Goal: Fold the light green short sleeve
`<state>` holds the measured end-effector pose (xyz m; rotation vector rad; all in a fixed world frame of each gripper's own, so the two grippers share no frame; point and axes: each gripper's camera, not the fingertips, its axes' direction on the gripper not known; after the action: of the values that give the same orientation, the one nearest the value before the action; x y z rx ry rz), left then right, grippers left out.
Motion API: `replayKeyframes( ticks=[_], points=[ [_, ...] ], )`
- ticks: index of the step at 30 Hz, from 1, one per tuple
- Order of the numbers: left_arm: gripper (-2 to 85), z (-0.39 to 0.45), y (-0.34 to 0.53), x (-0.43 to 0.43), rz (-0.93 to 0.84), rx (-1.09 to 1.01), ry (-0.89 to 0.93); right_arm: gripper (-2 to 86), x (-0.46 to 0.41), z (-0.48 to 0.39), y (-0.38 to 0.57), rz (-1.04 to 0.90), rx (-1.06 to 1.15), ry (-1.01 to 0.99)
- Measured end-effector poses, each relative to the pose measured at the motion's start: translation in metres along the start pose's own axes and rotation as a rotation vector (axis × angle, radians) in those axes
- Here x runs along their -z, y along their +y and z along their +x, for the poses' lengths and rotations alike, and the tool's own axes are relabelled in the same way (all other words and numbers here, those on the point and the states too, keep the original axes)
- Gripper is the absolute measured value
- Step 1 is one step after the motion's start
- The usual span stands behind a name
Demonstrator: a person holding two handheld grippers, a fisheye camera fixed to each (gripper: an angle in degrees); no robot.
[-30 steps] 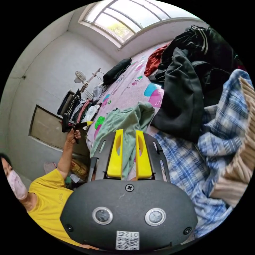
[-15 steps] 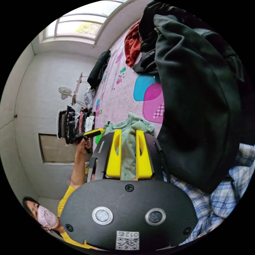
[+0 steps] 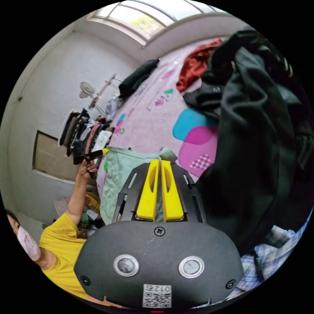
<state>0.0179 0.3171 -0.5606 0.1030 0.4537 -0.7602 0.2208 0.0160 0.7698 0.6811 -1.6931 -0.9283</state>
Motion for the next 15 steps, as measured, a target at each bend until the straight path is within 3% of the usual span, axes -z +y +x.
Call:
replayKeyframes(
  ticks=[3,7,10,15],
  points=[
    [0.4,-0.029,0.012,-0.014,-0.013,0.051,0.101,2.1,-0.009,0.022,0.011,0.019,-0.031,-0.008],
    [0.6,-0.047,0.030,0.011,0.146,0.093,0.222,3.2,0.025,0.016,0.033,0.152,-0.022,0.044],
    [0.7,-0.037,0.052,0.039,0.255,0.079,0.151,5.7,0.029,0.000,0.043,0.121,0.021,0.026],
    [0.8,-0.007,0.089,0.052,0.255,0.022,0.015,6.7,0.001,-0.008,0.059,0.031,0.056,0.074]
  ],
)
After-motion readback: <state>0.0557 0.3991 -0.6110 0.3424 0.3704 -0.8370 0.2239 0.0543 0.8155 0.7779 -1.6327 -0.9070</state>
